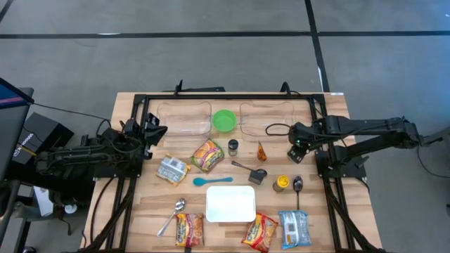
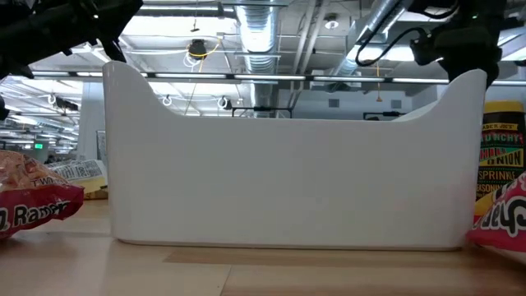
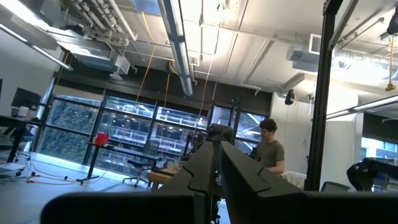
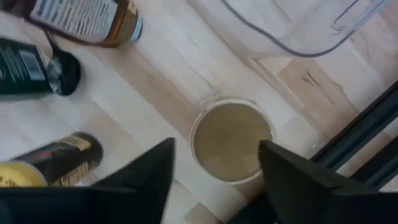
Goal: Pick & Place Food Item
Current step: Put the golden seasoning into the right transparent bin
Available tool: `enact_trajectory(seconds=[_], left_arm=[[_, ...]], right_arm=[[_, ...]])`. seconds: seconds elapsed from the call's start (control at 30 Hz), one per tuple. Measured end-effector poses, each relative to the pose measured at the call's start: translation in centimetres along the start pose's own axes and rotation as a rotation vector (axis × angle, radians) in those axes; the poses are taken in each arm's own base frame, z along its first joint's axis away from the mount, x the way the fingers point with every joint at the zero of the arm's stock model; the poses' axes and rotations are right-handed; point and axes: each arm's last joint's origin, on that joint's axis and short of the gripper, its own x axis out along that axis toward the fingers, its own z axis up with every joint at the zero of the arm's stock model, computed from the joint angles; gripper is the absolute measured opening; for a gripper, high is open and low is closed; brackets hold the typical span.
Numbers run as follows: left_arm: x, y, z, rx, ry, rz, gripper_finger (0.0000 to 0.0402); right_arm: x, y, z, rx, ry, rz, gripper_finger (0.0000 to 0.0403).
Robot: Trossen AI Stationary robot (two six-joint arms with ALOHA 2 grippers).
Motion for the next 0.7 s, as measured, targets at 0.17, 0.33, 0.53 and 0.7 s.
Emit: enact_trajectory(seconds=[0.17,0.33,0.53,0.7], left_arm=[[0.0,0.0,0.0,0.0,0.0,0.0,0.0021],[0.0,0.0,0.0,0.0,0.0,0.0,0.0021],[0.0,0.0,0.0,0.0,0.0,0.0,0.0021],[0.0,0.0,0.0,0.0,0.0,0.0,0.0021]], right_arm=[[0.09,-0.43,0.27,0.027,0.005,-0.012,0.0333],[0.12,-0.63,0.35,-0.008,0.008,-0.02,0.0386],[0.12,-0.63,0.35,-0.017,0.009,-0.02,0.0392],[0.12,-0.63,0.35,-0.017,0.009,-0.02,0.0389]])
